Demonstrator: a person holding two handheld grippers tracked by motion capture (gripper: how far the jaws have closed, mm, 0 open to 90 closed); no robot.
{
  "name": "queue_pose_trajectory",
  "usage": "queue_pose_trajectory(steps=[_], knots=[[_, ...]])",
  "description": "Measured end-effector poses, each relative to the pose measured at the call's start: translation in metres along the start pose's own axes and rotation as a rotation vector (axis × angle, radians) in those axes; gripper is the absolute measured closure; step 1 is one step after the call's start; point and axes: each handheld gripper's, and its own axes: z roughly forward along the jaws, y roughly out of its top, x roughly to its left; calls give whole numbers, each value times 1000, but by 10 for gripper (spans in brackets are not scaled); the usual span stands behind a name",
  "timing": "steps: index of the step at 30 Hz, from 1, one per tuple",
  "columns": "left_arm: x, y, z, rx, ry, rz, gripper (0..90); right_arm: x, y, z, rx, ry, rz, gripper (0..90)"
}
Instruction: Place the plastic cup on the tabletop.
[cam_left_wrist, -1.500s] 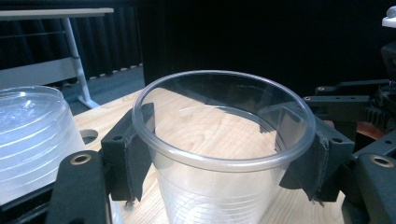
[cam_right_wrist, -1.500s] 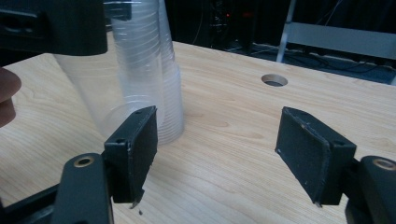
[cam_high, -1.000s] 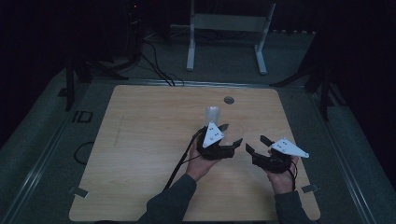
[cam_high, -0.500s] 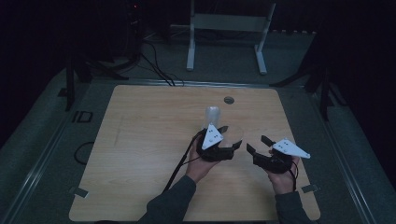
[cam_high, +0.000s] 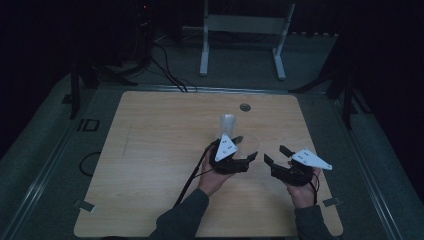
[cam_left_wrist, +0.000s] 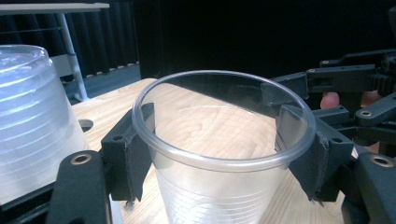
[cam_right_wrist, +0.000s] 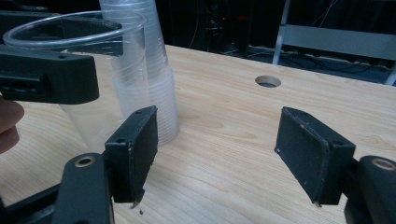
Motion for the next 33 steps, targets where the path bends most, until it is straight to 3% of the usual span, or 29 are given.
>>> queue_pose_trajectory(steps=[33], knots=[[7, -13, -1, 14, 1, -2, 293, 1, 0, 0, 5, 8, -8, 294]])
